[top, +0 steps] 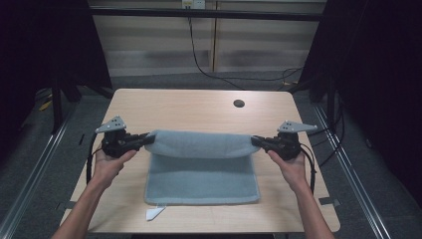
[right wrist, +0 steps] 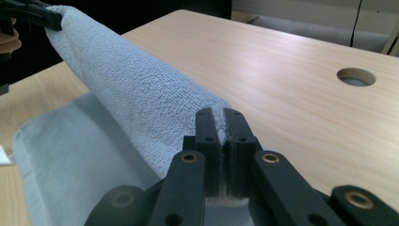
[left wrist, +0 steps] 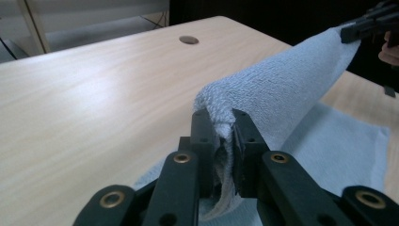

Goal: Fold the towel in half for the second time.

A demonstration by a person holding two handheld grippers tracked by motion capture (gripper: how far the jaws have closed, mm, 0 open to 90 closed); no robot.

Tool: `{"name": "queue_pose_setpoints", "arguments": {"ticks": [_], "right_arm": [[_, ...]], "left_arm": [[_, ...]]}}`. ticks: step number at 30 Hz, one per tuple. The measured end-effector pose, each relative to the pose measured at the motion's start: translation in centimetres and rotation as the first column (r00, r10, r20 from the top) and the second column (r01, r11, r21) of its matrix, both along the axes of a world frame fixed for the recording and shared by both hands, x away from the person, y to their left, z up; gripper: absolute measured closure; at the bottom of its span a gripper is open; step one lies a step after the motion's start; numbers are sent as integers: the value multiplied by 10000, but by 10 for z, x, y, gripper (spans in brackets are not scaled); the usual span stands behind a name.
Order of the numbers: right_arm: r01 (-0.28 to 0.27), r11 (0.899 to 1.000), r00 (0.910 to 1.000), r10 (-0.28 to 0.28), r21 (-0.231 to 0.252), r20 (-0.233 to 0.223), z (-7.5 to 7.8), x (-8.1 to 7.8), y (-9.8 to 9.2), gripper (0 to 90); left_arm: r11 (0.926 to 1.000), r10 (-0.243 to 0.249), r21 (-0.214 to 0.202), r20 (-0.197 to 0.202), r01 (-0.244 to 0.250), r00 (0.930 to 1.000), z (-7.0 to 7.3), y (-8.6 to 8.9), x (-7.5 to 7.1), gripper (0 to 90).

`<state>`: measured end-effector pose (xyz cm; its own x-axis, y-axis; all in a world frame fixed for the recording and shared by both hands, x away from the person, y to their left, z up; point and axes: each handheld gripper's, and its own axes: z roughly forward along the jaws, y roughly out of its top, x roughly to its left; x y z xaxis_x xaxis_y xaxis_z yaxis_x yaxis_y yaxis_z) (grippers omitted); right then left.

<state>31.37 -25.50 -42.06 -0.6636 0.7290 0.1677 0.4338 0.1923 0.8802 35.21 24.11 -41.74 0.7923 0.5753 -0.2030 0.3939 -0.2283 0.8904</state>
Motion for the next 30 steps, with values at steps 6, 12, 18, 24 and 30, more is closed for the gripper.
{"name": "queue_pose_setpoints", "arguments": {"ticks": [6, 12, 18, 24, 30], "right_arm": [[-263, 9996, 9996, 263, -91, 29, -4, -26, -1, 861], [-389, 9988, 9992, 384, -297, -147, -11, -46, -3, 858], [-570, 9968, 9958, 527, -569, -742, -31, -61, -2, 847], [-859, 9954, 9907, 810, -415, -1091, -40, -84, -1, 759], [-454, 9988, 9946, 469, 182, -927, -43, -99, -11, 640]], "left_arm": [[9988, -425, -269, -278, 417, 9987, -6, 5, -20, 813], [9972, -748, 42, -468, 751, 9961, -18, 2, -40, 810], [9940, -1009, 331, -1011, 1047, 9898, -37, 3, -55, 803], [9938, -1046, 246, -1225, 1084, 9869, -45, 17, -78, 761], [9973, -346, -672, -988, 280, 9945, -46, 33, -83, 603]]}}
